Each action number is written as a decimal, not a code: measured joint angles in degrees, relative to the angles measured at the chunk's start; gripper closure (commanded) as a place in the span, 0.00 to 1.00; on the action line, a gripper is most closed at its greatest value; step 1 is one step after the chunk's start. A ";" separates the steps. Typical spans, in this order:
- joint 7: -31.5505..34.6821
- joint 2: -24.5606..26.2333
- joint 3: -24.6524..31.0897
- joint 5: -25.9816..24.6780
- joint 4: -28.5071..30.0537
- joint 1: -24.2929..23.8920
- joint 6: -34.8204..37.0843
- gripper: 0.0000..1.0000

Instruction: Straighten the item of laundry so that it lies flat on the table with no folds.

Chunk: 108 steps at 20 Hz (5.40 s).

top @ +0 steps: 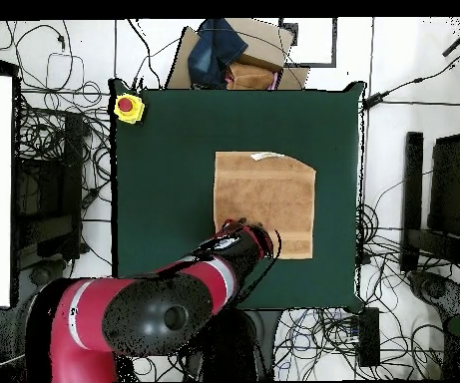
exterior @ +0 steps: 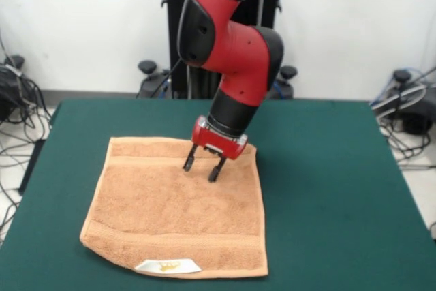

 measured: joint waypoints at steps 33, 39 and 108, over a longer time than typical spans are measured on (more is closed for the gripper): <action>0.00 -5.77 10.35 -6.84 0.45 -4.80 0.02 0.00; 0.00 -6.30 12.00 -6.83 0.44 -4.69 0.02 0.00; 0.00 -8.59 16.08 -8.12 12.94 0.21 -5.07 0.00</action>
